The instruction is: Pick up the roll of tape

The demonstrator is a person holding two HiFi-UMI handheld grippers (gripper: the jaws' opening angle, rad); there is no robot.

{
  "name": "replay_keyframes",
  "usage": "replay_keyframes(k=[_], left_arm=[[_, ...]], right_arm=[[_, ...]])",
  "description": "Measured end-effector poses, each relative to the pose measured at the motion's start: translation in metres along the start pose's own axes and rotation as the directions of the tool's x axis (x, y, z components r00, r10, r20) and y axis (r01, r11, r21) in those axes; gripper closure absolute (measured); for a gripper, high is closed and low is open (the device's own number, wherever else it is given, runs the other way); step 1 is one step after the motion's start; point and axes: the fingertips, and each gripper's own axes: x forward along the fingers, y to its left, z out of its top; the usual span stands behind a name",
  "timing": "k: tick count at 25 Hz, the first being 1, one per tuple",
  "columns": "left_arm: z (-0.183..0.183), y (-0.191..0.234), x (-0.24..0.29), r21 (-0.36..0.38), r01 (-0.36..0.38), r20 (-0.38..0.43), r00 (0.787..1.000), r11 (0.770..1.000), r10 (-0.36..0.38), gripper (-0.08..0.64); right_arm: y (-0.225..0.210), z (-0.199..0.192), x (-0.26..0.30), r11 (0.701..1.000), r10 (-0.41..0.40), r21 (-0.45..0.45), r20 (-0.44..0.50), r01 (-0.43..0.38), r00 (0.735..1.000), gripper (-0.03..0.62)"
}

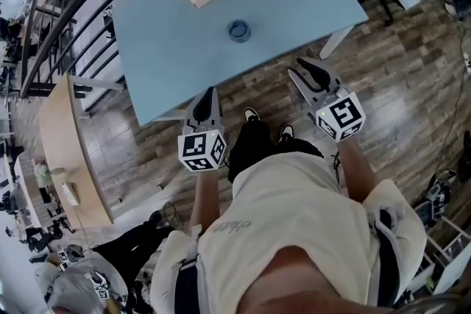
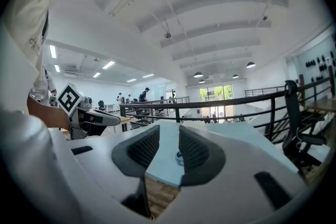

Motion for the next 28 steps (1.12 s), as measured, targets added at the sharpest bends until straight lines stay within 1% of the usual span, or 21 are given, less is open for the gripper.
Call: replay_keyframes(k=[3, 8, 14, 18, 22, 28], left_arm=[[-0.003, 0.007, 0.013, -0.015, 0.003, -0.011, 1.000, 1.000, -0.003, 0.538], [0.004, 0.035, 0.044, -0.040, 0.005, 0.001, 1.000, 0.999, -0.005, 0.539], [0.024, 0.078, 0.083, -0.060, -0.003, 0.026, 1.000, 0.998, 0.005, 0.538], [0.037, 0.110, 0.105, -0.054, -0.005, 0.038, 0.999, 0.999, 0.007, 0.538], [0.054, 0.136, 0.122, -0.058, 0.010, 0.060, 0.998, 0.998, -0.006, 0.538], [0.070, 0.161, 0.141, -0.048, 0.034, 0.090, 0.995, 0.998, -0.029, 0.538]], right_arm=[[-0.003, -0.004, 0.013, 1.000, 0.009, 0.005, -0.022, -0.009, 1.000, 0.469], [-0.015, 0.004, 0.044, 1.000, 0.004, -0.013, -0.052, -0.005, 0.999, 0.469], [-0.028, 0.022, 0.098, 0.998, 0.029, -0.050, -0.075, -0.033, 0.997, 0.468], [-0.034, 0.038, 0.137, 0.997, 0.028, -0.066, -0.073, -0.033, 0.997, 0.469], [-0.035, 0.052, 0.172, 0.996, 0.028, -0.083, -0.088, -0.036, 0.996, 0.468], [-0.034, 0.048, 0.208, 0.993, 0.024, -0.112, -0.127, -0.039, 0.992, 0.469]])
